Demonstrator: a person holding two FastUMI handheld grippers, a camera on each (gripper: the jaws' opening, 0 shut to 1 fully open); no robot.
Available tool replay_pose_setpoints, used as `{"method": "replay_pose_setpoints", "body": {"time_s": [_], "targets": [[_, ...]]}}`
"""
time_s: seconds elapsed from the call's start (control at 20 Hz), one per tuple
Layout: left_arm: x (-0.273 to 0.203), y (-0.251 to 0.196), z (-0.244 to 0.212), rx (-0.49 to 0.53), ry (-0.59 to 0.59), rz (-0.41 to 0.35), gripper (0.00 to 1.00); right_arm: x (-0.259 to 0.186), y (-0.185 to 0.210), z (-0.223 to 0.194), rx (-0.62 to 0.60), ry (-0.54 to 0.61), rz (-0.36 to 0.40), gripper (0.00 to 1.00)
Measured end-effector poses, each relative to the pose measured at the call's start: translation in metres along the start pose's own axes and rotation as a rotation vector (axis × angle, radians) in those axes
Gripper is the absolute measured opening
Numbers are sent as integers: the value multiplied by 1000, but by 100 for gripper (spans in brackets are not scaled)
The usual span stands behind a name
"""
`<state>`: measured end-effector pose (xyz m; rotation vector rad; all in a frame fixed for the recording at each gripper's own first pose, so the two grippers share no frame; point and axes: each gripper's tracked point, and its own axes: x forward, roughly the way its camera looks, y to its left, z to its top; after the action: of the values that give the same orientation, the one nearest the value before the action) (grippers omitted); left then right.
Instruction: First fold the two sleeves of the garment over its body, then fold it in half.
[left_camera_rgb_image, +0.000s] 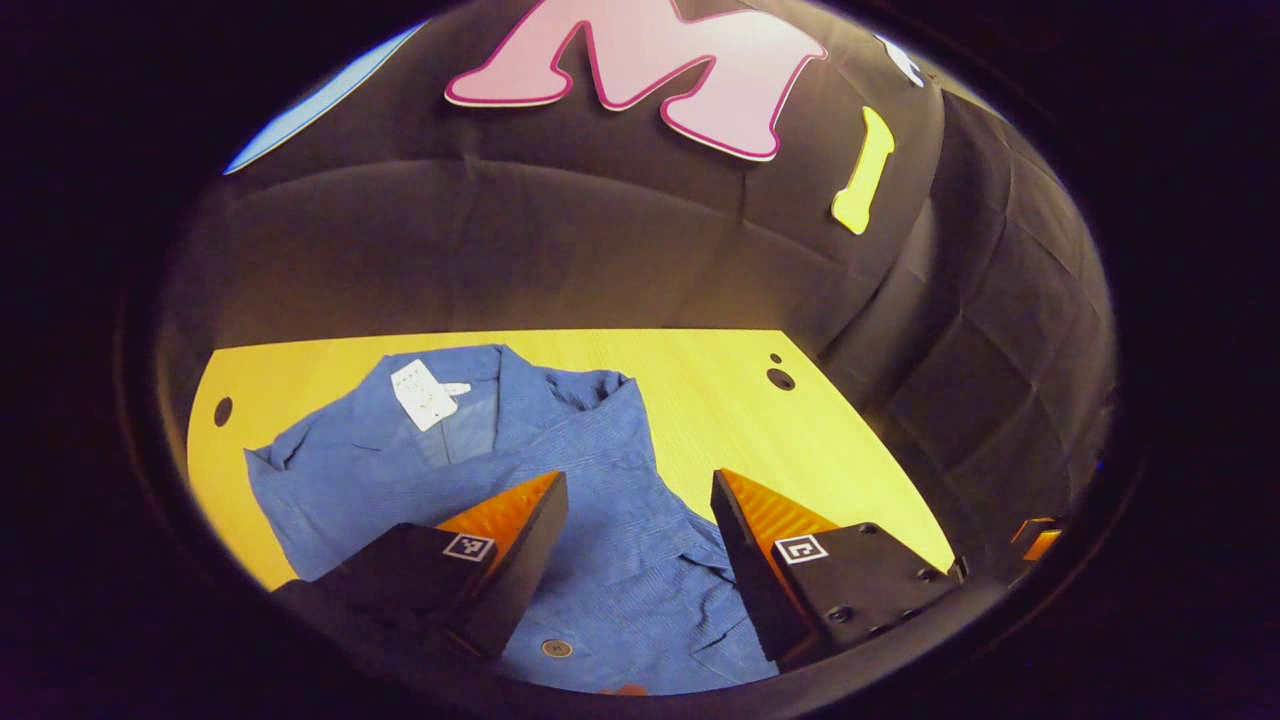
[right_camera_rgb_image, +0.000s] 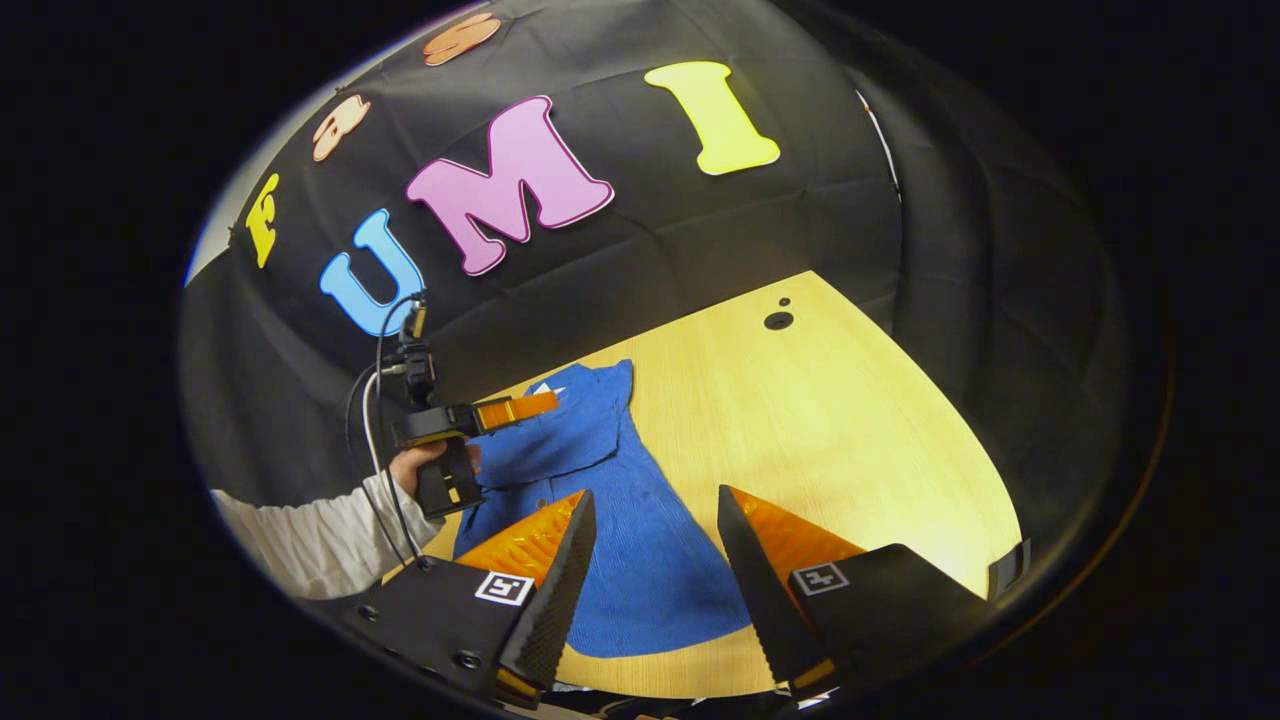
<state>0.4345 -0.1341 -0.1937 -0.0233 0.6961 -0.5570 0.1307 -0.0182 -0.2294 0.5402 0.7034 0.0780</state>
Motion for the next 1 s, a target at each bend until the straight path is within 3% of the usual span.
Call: {"method": "replay_pose_setpoints", "body": {"time_s": [0.15, 0.3, 0.5, 0.6, 0.65, 0.7, 0.75, 0.8, 1.0], "targets": [[-52, 23, -23, -33, 30, 66, 81, 12, -1, -15, -4, 55, -21, 79], [-118, 39, -67, -127, 52, 107, 85, 30, -2, -41, -17, 173, -53, 79], [-201, 80, -174, -241, 218, 256, 85, 50, 13, -82, -79, 341, -7, 79], [-233, 96, -231, -296, 330, 331, 85, 54, 3, -95, -137, 395, -35, 79], [-244, 99, -254, -318, 378, 357, 85, 54, -3, -105, -164, 439, -57, 69], [-251, 103, -276, -331, 423, 386, 85, 54, -10, -111, -188, 458, -79, 75], [-256, 104, -292, -343, 463, 399, 85, 57, -16, -121, -213, 487, -102, 92], [-261, 103, -306, -355, 496, 405, 89, 54, -22, -129, -236, 508, -128, 93], [-254, 98, -331, -352, 577, 405, 85, 55, -46, -154, -271, 585, -188, 96]]}}
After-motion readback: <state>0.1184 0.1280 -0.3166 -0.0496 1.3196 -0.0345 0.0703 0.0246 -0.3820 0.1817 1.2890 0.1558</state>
